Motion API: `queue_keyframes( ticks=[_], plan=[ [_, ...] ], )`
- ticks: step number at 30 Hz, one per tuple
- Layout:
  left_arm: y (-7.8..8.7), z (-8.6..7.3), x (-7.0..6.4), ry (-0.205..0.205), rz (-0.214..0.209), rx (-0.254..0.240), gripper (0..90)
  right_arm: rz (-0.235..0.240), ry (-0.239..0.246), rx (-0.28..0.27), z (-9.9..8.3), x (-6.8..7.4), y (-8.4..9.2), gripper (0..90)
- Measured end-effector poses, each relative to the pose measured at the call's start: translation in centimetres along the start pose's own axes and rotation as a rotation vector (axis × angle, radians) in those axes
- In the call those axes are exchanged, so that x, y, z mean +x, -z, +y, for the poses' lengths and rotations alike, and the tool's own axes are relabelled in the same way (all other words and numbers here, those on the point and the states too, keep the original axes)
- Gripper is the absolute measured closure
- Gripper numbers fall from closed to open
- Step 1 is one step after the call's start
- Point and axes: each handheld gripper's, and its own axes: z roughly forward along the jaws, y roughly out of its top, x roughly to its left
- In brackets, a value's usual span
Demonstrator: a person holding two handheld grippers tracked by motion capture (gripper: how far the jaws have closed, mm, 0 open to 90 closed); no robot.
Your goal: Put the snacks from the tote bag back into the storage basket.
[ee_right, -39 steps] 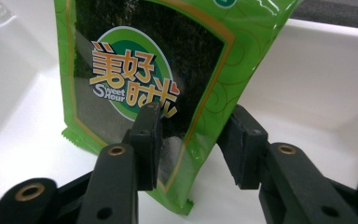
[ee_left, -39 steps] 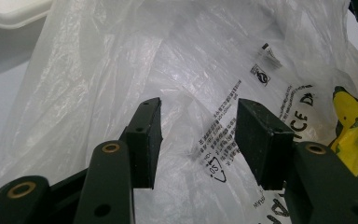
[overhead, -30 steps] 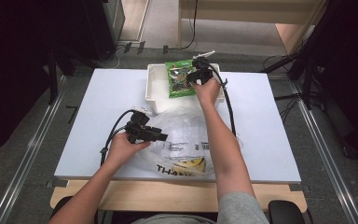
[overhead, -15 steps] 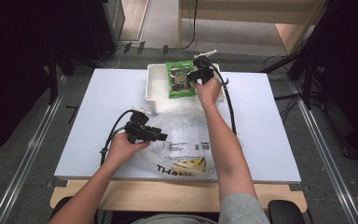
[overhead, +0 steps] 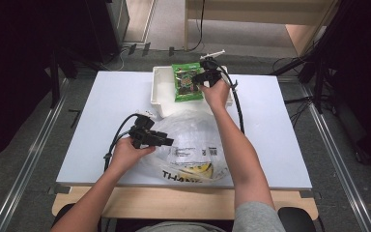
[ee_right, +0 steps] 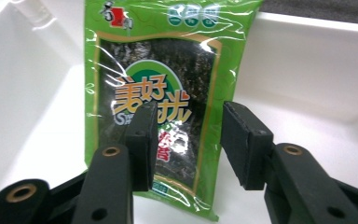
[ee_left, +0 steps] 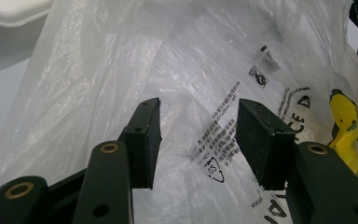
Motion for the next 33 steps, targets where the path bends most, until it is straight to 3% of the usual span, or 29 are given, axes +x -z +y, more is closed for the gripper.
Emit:
queue_keyframes(
  ticks=[8,15,23,33],
  plan=[
    [0.0,0.0,0.0,0.001,0.005,0.001,50.9,-0.001,0.021,-0.007,0.1,0.2,1.1,53.3],
    [0.1,0.0,0.0,-0.001,0.005,0.001,50.3,0.037,0.058,-0.006,-0.2,0.7,2.0,52.1],
    [0.0,0.0,0.0,0.000,0.002,0.003,50.0,0.081,0.068,0.002,-1.2,1.0,2.8,50.6],
    [-0.2,0.1,0.0,0.001,0.005,0.010,49.6,0.103,0.150,-0.008,-2.5,2.1,4.6,50.6]
  ],
)
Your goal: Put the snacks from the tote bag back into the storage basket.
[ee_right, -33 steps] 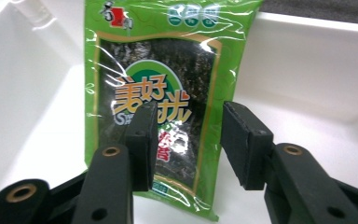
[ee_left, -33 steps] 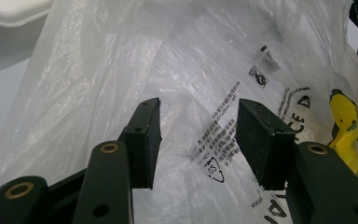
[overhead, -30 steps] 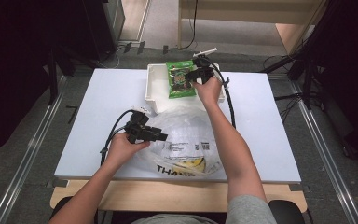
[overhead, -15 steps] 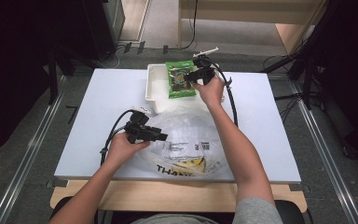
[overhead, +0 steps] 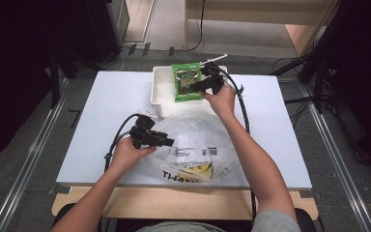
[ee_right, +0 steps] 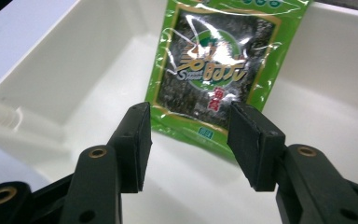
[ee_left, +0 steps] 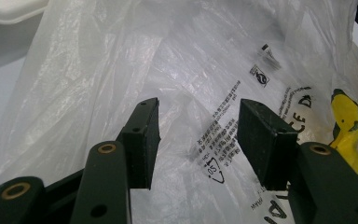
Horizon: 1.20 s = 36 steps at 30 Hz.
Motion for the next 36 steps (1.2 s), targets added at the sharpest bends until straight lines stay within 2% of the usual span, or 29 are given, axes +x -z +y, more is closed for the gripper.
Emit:
queue_keyframes(
  ticks=[8,15,23,30,36],
  plan=[
    [-0.1,0.0,0.0,0.003,-0.005,0.001,49.4,0.052,0.044,-0.023,-1.0,1.3,1.6,46.9],
    [-0.1,0.0,0.0,0.005,-0.003,0.004,49.3,0.093,0.052,-0.039,-1.9,1.8,2.8,44.2],
    [-0.1,0.0,0.0,0.004,0.001,0.005,49.1,0.116,0.081,-0.049,-3.2,2.6,4.1,43.6],
    [-0.1,0.0,0.0,0.005,0.003,0.006,48.9,0.142,0.073,-0.053,-4.6,2.9,5.1,43.9],
    [-0.2,0.0,0.0,0.004,0.001,0.005,48.8,0.157,0.087,-0.060,-6.0,3.3,6.0,44.2]
  ],
)
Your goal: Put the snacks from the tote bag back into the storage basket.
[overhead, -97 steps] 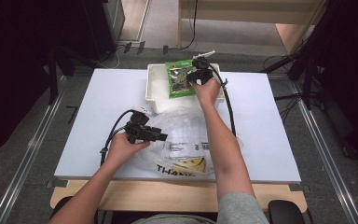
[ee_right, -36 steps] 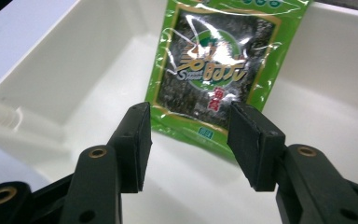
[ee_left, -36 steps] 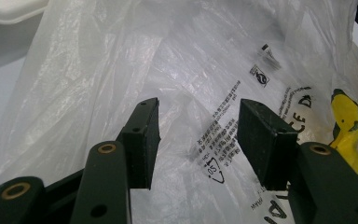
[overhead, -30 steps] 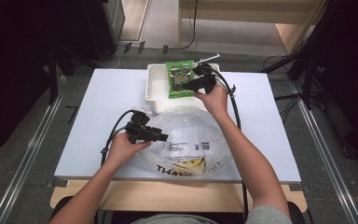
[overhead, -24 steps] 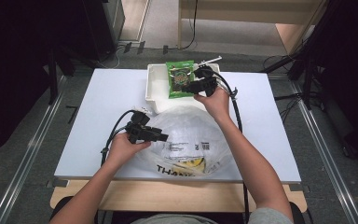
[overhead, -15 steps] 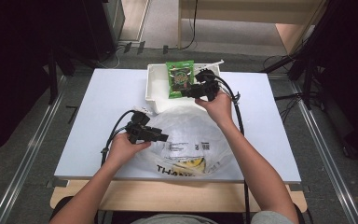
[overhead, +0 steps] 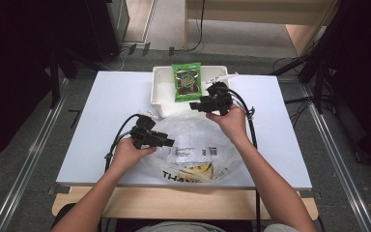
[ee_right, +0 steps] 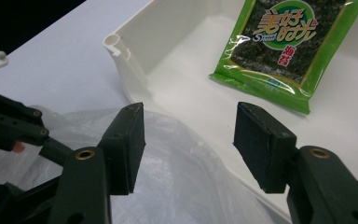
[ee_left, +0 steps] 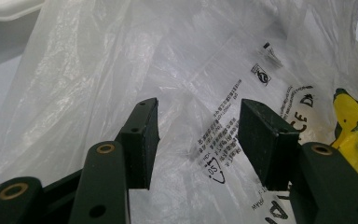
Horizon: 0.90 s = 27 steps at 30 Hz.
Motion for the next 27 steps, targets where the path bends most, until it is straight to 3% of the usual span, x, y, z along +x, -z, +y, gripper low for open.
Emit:
queue_keyframes(
  ticks=[15,27],
  plan=[
    [0.0,0.0,-0.1,-0.003,0.005,0.005,48.6,0.031,0.015,-0.044,-3.0,1.3,2.2,43.9],
    [0.2,0.0,-0.3,-0.007,0.001,0.005,48.1,0.068,0.031,-0.046,-5.3,1.9,3.3,44.0]
  ],
)
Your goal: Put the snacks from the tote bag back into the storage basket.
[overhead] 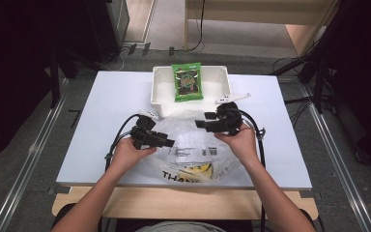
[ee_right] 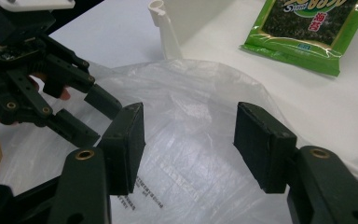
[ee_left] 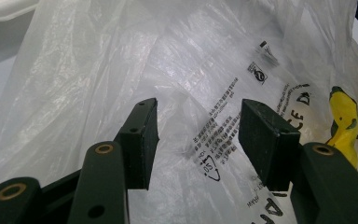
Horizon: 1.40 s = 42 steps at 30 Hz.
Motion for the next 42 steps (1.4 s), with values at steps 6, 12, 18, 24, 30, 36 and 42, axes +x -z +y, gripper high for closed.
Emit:
queue_keyframes(
  ticks=[6,12,18,24,30,36,42],
  plan=[
    [0.1,0.0,0.0,-0.003,0.005,0.001,48.1,0.022,-0.010,0.001,-0.8,0.2,0.7,43.9],
    [0.3,0.0,0.1,-0.003,0.008,-0.004,48.2,0.010,0.019,-0.002,-1.9,0.6,1.3,43.9],
    [0.3,-0.1,0.1,-0.008,0.006,0.000,48.0,0.012,-0.007,0.005,-3.0,0.6,1.5,43.3],
    [0.3,-0.1,0.1,-0.012,0.006,0.000,47.7,-0.012,-0.003,0.040,-4.4,0.7,1.2,43.6],
    [0.2,-0.1,0.1,-0.022,0.002,0.000,47.6,-0.020,-0.011,0.043,-5.1,0.4,0.7,44.5],
    [0.1,-0.1,0.1,-0.026,0.005,0.008,47.5,-0.028,-0.016,0.064,-5.4,0.0,0.1,44.5],
    [0.0,-0.1,0.0,-0.027,0.002,0.010,46.5,-0.042,-0.028,0.078,-5.6,-0.5,-0.1,44.5]
  ],
)
